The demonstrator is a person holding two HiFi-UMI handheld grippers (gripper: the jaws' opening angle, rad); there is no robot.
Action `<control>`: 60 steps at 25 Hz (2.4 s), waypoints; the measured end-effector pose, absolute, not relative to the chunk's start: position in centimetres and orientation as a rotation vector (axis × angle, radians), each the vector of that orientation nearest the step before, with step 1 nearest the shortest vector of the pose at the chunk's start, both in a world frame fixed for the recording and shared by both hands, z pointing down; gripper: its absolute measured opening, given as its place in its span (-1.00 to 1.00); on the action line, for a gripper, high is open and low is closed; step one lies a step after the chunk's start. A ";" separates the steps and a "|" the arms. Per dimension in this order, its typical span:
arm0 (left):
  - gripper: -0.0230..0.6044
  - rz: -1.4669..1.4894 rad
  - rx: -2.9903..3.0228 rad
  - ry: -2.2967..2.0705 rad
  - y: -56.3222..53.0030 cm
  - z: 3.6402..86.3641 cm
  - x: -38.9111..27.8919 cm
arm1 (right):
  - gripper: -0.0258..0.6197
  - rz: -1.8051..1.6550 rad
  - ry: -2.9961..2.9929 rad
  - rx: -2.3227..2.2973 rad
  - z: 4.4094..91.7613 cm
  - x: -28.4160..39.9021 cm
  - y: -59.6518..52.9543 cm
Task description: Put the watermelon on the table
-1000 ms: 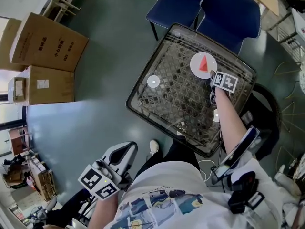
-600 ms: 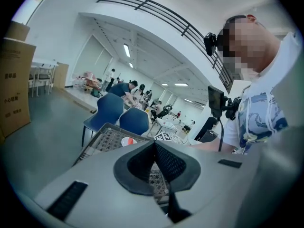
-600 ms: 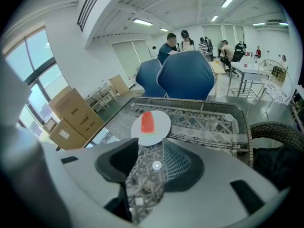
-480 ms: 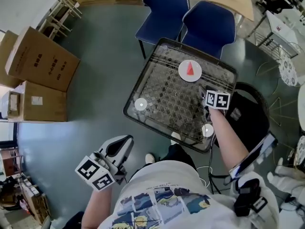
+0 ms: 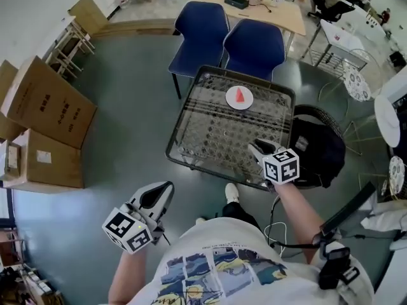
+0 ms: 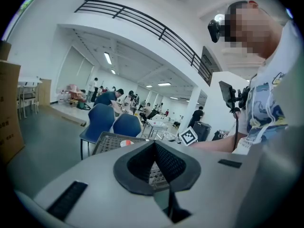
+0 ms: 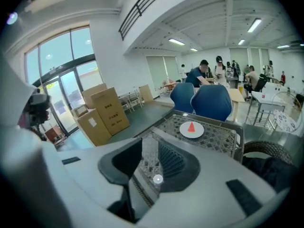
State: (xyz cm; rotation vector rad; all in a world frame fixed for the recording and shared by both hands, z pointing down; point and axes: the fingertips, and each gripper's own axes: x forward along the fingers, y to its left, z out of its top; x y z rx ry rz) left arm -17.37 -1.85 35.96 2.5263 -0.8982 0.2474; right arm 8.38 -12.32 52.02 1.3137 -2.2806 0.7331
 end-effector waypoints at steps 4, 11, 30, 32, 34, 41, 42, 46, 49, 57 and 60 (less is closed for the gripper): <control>-0.90 0.220 2.555 -0.828 1.4 35.7 -18.7 | -0.77 0.607 -2.347 1.208 48.6 3.5 -5.7; -0.90 0.228 2.611 -0.760 6.4 36.3 -21.2 | -0.84 0.461 -2.450 1.121 43.9 -4.4 3.9; -0.90 0.192 2.631 -0.672 14.1 36.1 -22.9 | -0.87 0.286 -2.530 0.970 40.2 -12.7 12.1; -0.90 0.193 2.625 -0.674 14.5 36.4 -22.9 | -0.87 0.276 -2.537 0.962 40.3 -13.0 12.4; -0.90 0.204 2.617 -0.673 14.8 36.8 -22.8 | -0.87 0.274 -2.543 0.959 40.4 -13.1 12.6; -0.90 0.254 2.614 -0.660 14.9 37.9 -22.4 | -0.89 0.270 -2.553 0.943 40.3 -13.5 13.1; -0.90 0.258 2.615 -0.652 14.9 38.0 -22.3 | -0.89 0.268 -2.553 0.944 40.3 -13.5 13.1; -0.90 0.283 2.627 -0.623 14.7 38.5 -21.5 | -0.89 0.277 -2.552 0.952 40.6 -13.4 13.1; -0.90 0.288 2.627 -0.616 14.6 38.6 -21.2 | -0.89 0.274 -2.554 0.940 40.5 -13.5 13.2; -0.90 0.293 2.610 -0.608 14.6 39.3 -21.0 | -0.89 0.281 -2.543 0.928 41.0 -13.3 13.2; -0.90 0.297 2.606 -0.608 14.2 39.4 -20.9 | -0.89 0.286 -2.541 0.922 41.2 -13.3 12.9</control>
